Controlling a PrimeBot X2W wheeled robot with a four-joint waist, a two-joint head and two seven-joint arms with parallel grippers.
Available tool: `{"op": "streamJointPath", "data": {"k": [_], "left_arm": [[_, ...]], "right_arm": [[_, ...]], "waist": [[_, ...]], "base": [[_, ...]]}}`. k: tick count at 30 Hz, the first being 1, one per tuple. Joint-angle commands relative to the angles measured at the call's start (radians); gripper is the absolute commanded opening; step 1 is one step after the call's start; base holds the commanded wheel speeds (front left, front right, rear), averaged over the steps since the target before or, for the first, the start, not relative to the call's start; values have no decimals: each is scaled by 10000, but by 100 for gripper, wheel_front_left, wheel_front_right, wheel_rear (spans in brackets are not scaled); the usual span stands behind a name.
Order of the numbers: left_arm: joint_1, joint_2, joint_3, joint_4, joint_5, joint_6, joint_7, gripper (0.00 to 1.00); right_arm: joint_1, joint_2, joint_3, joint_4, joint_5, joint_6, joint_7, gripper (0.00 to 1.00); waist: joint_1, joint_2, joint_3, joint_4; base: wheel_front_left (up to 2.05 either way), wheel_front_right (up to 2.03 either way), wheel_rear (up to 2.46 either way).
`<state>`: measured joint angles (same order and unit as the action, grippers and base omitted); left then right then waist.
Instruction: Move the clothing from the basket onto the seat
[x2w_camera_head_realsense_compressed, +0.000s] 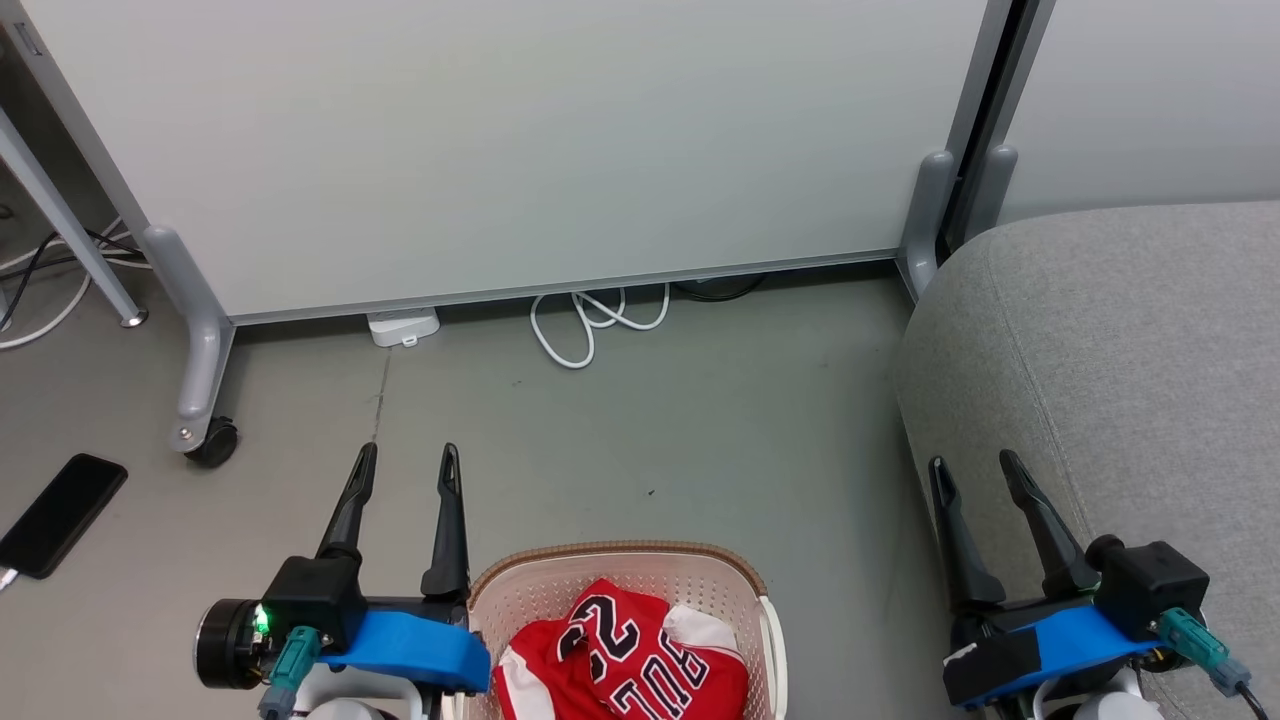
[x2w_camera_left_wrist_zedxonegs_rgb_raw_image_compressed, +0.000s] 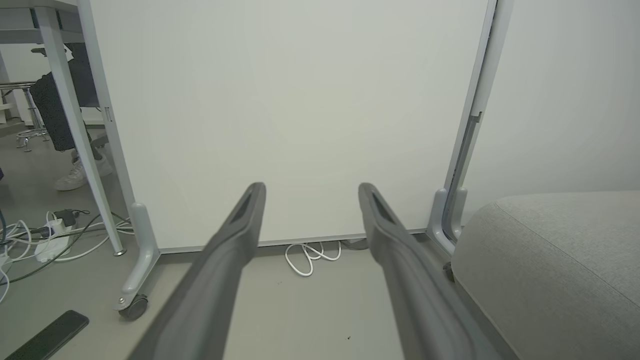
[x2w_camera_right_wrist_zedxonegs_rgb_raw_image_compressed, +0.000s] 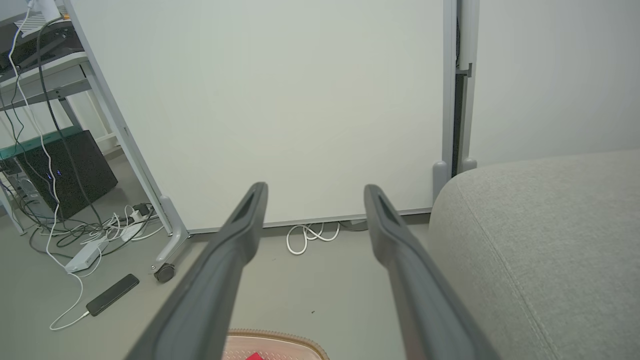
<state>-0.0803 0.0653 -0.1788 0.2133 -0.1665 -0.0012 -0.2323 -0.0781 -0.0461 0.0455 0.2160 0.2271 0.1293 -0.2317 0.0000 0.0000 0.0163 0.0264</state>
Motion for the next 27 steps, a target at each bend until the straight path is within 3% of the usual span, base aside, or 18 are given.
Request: {"op": "streamJointPath", "data": {"k": [1, 16, 27], "left_arm": [[-151, 19, -41, -10, 148, -75, -86, 100], [-120, -69, -131, 189, 1142, -102, -356, 100], [-121, -117, -28, 309, 1000, -205, -342, 100]], "right_arm": [[-157, -64, 23, 2, -146, 21, -92, 100], [-160, -69, 158, 346, -1244, 24, -353, 100], [-148, -68, 178, 478, -1166, 24, -351, 100]], "waist": [[0, 0, 2, 0], [0, 0, -17, 13], [0, 0, -16, 35]], "base": [[0, 0, 0], [0, 0, 0], [0, 0, 0]]}}
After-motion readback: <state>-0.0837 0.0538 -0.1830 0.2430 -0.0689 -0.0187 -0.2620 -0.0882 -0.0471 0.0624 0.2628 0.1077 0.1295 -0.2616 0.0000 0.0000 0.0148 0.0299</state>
